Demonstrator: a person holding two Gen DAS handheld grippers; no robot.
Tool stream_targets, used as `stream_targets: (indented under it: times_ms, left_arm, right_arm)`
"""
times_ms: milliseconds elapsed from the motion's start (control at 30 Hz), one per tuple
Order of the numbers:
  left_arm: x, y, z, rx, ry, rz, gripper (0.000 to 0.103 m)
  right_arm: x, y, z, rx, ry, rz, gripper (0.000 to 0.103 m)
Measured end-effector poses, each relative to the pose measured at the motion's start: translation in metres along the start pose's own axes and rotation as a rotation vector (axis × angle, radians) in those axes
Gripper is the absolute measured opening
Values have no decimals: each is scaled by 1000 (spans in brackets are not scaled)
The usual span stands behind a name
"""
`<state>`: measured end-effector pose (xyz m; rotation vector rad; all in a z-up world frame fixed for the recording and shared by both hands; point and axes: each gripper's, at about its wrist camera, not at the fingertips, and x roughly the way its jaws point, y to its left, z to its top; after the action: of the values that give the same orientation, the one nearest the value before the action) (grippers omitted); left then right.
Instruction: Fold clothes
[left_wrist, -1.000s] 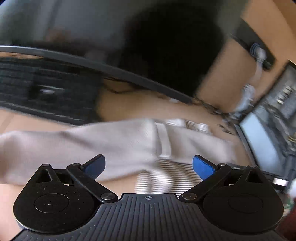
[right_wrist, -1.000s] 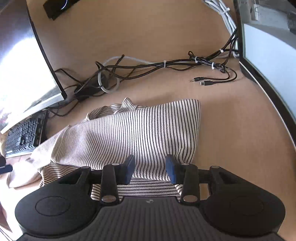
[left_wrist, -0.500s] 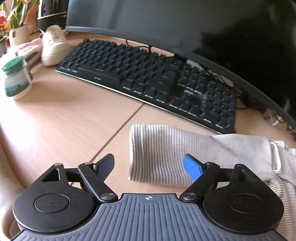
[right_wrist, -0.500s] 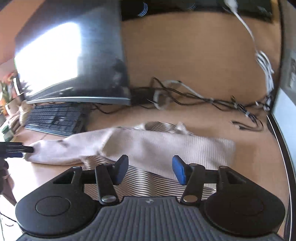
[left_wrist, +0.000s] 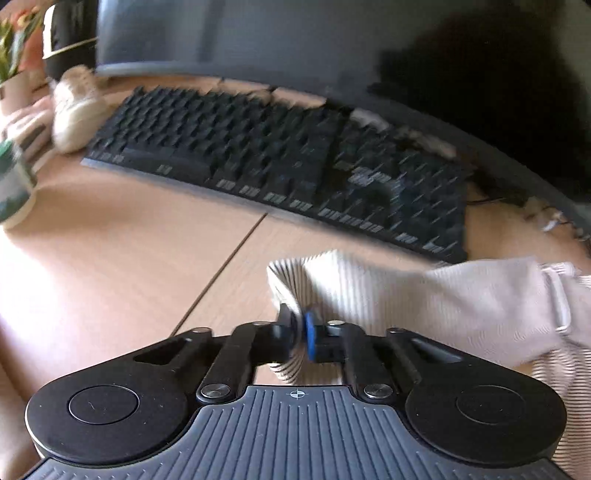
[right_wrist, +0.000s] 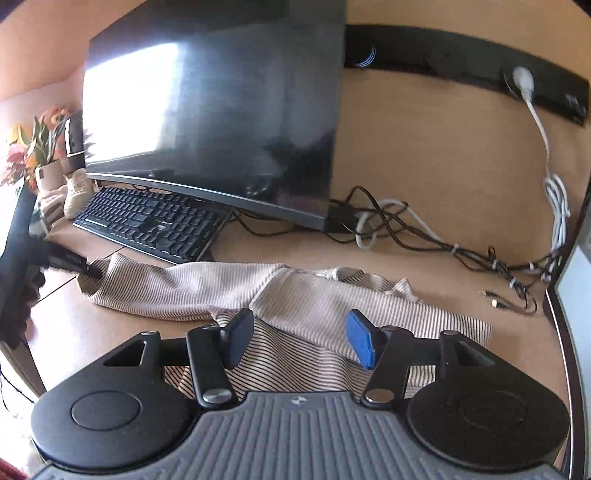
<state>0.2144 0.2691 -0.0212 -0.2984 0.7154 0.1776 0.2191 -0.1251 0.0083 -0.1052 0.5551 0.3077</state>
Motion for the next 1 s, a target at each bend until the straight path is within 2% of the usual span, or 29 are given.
stream_targets:
  times_ms: [100,267,367,467,567,733,767,800,833,867,933,967,1000]
  left_arm:
    - [-15,-17,13,42,-34,-71,6]
    - [-39,-46,33,113,-90,-190,5]
    - [-52,-76,46,139,-101,-296,5]
    - [-61,-109,53,177,-104,-390,6]
    - [-63,-144,56,224,-83,-480,6]
    - [-61,-202,57,281,-33,-619,6]
    - [-61,-214,56,289,-24,-644,6]
    - [-60,-226,55,299,-15,-664,6]
    - [-59,-238,53,312,-13,-678,6]
    - [-58,-249,52,326,-13,-690,7]
    - [-53,-265,50,331,0,-695,12]
    - [-51,-270,50,329,3,-706,16]
    - [-49,-275,49,328,6,-717,25]
  right_arm:
    - [1,16,5,-34,-29,11,56]
    - [6,52,20,-111,-97,82,56]
    - [10,75,27,-158,-140,123,56]
    - [12,90,31,-192,-189,125,56]
    - [10,88,37,-171,-238,103,56]
    - [0,53,42,-49,-297,95,57]
    - [-3,44,42,-25,-309,76,51]
    - [-5,35,42,-1,-322,55,36]
    - [-8,26,41,23,-334,35,28]
    - [-9,17,42,48,-330,9,16]
    - [-8,-6,43,102,-308,-24,10]
    - [-8,-17,43,129,-297,-41,9]
    - [-7,-28,41,153,-285,-63,8]
